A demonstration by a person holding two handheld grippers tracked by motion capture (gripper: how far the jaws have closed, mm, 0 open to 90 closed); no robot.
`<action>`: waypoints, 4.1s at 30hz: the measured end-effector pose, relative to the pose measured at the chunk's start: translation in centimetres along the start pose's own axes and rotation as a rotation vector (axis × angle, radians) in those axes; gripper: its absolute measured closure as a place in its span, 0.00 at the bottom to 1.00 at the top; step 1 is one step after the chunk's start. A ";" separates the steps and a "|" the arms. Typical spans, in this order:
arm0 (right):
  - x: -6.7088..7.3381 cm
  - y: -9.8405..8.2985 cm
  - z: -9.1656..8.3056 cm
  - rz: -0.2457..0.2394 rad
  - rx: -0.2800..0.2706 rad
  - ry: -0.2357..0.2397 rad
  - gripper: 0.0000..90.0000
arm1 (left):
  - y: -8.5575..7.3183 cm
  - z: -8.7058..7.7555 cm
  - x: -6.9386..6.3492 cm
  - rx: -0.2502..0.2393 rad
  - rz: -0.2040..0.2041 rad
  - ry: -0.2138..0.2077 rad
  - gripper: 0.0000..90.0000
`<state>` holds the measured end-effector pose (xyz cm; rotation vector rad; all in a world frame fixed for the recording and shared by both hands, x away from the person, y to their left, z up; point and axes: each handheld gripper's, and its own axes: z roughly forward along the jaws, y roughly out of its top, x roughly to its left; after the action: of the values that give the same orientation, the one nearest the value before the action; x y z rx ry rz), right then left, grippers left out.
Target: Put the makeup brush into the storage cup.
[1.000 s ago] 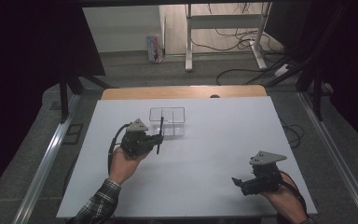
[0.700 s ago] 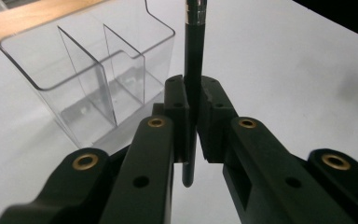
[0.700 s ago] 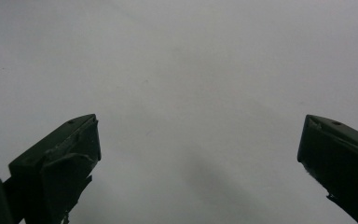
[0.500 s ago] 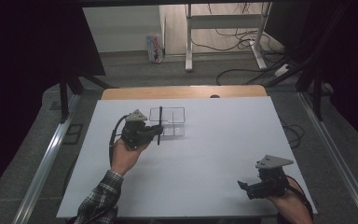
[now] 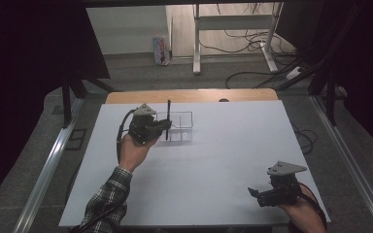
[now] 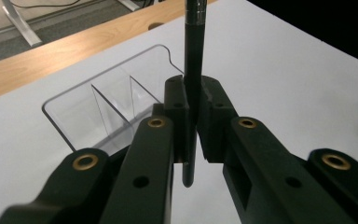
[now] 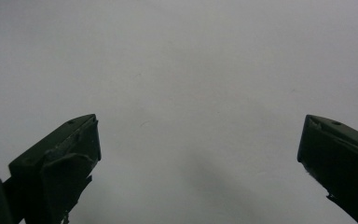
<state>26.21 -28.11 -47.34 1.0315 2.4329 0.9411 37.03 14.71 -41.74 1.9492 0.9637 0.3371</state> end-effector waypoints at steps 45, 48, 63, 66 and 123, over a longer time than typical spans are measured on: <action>0.0 0.0 0.3 -0.009 0.025 0.028 0.01 | 3.1 4.6 2.7 -0.059 -0.022 0.112 0.92; 0.1 0.1 0.3 -0.017 0.030 0.028 0.01 | 2.8 4.9 2.8 -0.057 -0.028 0.111 0.92; 0.2 0.1 0.4 -0.034 0.037 0.039 0.02 | 0.8 6.9 2.7 -0.026 -0.034 0.119 0.92; 0.2 0.1 0.4 -0.041 0.041 0.040 0.02 | 0.6 7.0 2.7 -0.022 -0.035 0.118 0.92; 0.4 0.1 0.6 -0.067 0.063 0.055 0.02 | 0.2 6.0 2.7 0.084 -0.001 0.081 0.00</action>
<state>26.30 -27.44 -47.72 0.9502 2.5402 0.8876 42.33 13.00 -45.29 2.0245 1.0459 0.3830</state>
